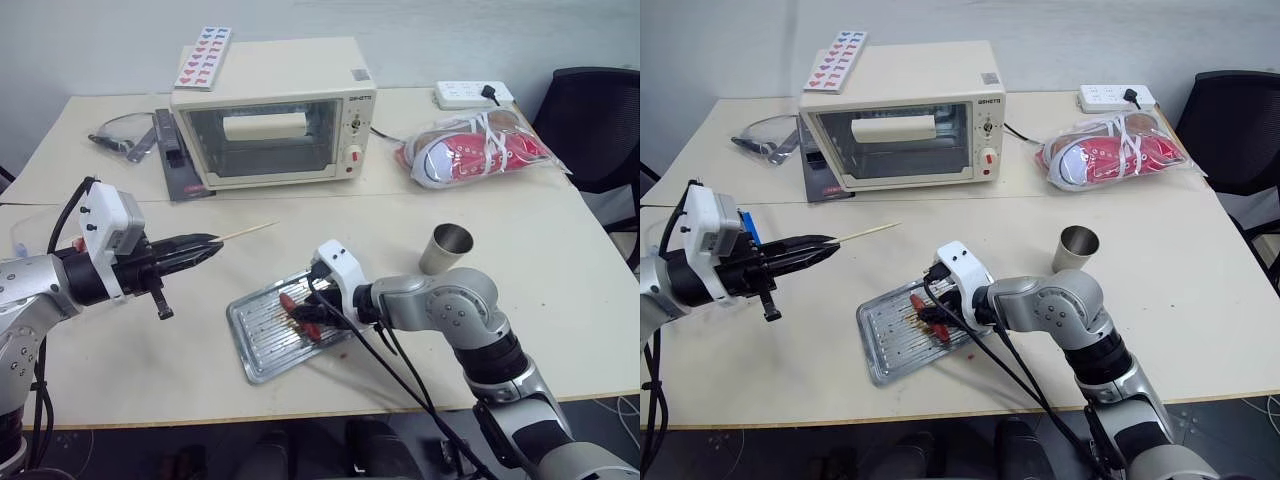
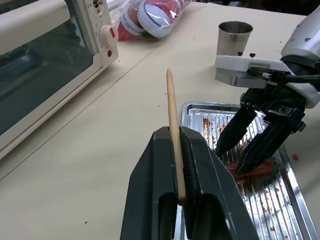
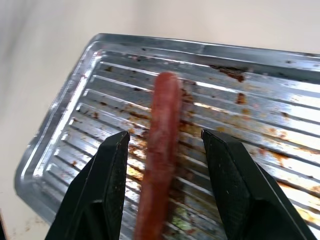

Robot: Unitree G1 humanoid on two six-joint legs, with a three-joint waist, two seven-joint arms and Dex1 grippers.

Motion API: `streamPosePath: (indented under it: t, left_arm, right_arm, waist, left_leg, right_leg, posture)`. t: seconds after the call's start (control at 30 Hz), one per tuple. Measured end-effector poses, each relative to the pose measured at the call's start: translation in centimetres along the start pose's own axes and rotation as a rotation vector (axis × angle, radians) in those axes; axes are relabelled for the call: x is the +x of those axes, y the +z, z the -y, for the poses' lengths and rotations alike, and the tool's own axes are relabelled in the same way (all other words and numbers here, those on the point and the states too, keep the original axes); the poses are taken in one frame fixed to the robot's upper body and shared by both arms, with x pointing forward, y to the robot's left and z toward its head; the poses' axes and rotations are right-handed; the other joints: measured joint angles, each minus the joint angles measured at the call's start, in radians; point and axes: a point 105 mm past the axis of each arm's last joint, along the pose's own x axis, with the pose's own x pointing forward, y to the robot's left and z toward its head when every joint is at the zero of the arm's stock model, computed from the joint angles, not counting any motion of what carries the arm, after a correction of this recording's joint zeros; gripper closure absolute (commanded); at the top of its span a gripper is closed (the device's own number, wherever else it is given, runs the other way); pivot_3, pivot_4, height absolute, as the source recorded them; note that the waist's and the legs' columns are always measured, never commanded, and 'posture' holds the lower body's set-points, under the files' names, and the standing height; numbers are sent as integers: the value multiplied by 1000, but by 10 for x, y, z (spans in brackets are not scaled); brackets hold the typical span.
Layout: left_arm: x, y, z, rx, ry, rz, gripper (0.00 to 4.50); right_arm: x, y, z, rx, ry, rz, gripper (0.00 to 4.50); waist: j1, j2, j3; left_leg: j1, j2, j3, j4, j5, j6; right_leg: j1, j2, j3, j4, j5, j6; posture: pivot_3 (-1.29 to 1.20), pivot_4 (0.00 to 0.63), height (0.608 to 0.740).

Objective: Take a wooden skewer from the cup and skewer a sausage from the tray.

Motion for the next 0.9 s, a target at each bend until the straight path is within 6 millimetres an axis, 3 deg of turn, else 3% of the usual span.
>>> streamPosePath:
  t: [0.23,0.67,0.77,0.9]
  left_arm:
    - [4,0,1,6,-8,26,4500]
    - [6,-9,0,-3,-8,17,4500]
    - [6,-9,0,1,-13,17,4500]
    - [9,-7,-1,7,-27,22,4500]
  right_arm:
    - [-6,-5,-1,-229,-16,13,2104]
    - [-13,-8,-15,-318,7,56,2104]
    - [-13,-11,-15,-314,7,51,1633]
    - [-10,-23,-10,-314,-26,18,608]
  waist:
    - [1,0,0]
    - [3,0,0]
    - [3,0,0]
    - [3,0,0]
  left_leg:
    - [0,0,0,0,0,0]
    - [0,0,0,0,0,0]
    - [0,0,0,0,0,0]
    - [0,0,0,0,0,0]
  right_leg:
    - [0,0,0,-1,0,0]
    - [0,0,0,-2,0,0]
    - [0,0,0,-2,0,0]
    - [0,0,0,-2,0,0]
  posture:
    - [0,150,740]
    - [0,150,740]
    - [0,150,740]
    - [0,150,740]
